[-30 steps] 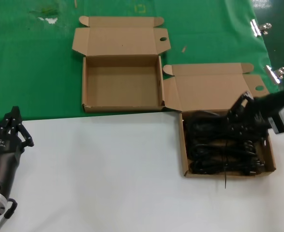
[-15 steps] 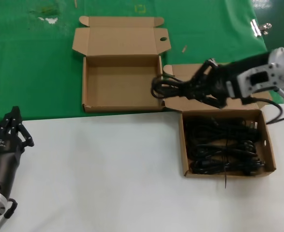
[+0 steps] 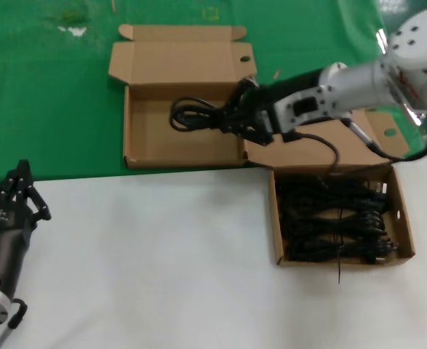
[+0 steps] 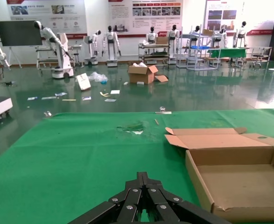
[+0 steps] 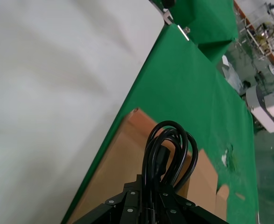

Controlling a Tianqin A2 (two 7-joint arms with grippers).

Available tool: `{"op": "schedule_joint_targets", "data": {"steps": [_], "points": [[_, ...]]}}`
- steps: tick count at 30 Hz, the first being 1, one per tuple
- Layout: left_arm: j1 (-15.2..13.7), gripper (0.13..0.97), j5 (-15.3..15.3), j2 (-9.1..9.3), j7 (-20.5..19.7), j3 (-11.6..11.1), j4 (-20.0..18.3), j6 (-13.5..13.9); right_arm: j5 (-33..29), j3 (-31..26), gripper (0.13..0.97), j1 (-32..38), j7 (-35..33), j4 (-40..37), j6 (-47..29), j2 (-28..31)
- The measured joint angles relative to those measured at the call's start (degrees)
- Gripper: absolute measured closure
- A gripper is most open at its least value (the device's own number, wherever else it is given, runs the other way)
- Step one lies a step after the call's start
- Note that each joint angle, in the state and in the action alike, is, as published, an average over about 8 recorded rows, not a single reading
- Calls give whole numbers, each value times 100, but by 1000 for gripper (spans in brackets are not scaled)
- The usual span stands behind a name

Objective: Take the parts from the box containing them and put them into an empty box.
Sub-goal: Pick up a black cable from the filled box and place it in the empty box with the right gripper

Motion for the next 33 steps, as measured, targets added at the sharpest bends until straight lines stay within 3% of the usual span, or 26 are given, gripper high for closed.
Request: {"op": "schedule_joint_targets", "data": {"steps": [8, 15, 33], "points": [[0, 957, 0, 0, 0, 0, 0, 0, 108, 228, 923, 536, -1089, -1792, 798, -930], [0, 957, 0, 0, 0, 0, 0, 0, 353, 21, 923, 583, -1329, -2254, 1478, -1340], [0, 957, 0, 0, 0, 0, 0, 0, 3087, -3052, 923, 221, -1092, -1891, 2580, -1466]]}}
